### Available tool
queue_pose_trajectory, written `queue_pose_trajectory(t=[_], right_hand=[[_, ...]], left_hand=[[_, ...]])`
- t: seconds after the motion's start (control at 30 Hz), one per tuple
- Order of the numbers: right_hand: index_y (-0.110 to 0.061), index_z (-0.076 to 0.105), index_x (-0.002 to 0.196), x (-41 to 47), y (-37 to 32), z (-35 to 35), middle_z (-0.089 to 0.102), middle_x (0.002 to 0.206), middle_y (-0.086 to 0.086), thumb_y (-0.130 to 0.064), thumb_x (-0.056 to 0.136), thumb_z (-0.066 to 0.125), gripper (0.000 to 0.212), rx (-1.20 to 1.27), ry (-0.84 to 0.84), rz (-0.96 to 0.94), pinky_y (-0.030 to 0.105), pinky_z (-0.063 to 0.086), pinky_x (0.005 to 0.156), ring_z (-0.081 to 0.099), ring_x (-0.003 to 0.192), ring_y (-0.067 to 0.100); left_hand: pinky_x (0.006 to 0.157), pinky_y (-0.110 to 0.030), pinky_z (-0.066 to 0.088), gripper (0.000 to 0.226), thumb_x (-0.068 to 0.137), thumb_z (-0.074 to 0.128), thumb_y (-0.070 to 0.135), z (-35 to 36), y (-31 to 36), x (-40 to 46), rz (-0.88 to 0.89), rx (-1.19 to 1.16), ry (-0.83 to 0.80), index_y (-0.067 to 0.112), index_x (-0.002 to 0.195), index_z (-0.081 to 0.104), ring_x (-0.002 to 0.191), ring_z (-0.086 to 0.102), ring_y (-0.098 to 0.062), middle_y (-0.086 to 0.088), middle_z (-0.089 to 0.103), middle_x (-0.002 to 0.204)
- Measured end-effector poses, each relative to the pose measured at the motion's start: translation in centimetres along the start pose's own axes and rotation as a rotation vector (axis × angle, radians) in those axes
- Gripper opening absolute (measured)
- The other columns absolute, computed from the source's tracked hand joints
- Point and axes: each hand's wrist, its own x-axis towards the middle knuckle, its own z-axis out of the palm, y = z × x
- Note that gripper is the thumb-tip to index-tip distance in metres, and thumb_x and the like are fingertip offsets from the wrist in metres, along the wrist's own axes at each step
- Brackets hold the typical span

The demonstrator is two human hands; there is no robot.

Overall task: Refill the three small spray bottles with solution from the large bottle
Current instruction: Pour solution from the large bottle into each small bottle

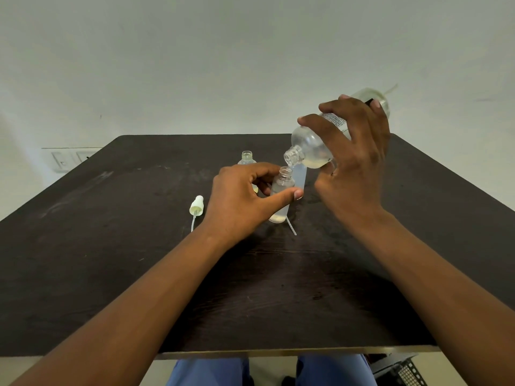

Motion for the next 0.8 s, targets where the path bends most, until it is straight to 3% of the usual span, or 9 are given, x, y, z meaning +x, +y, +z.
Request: queue_pose_trajectory(t=[0.8], right_hand=[[-0.017, 0.076, 0.121, -0.01, -0.03, 0.01, 0.067, 0.129, 0.011, 0.006, 0.068, 0.054, 0.062, -0.009, 0.004, -0.018, 0.054, 0.027, 0.124, 0.057, 0.134, 0.034]], left_hand=[[0.065, -0.016, 0.056, 0.035, 0.079, 0.087, 0.048, -0.03, 0.17, -0.11, 0.011, -0.006, 0.007, 0.025, 0.105, 0.082, 0.076, 0.069, -0.006, 0.019, 0.074, 0.085]])
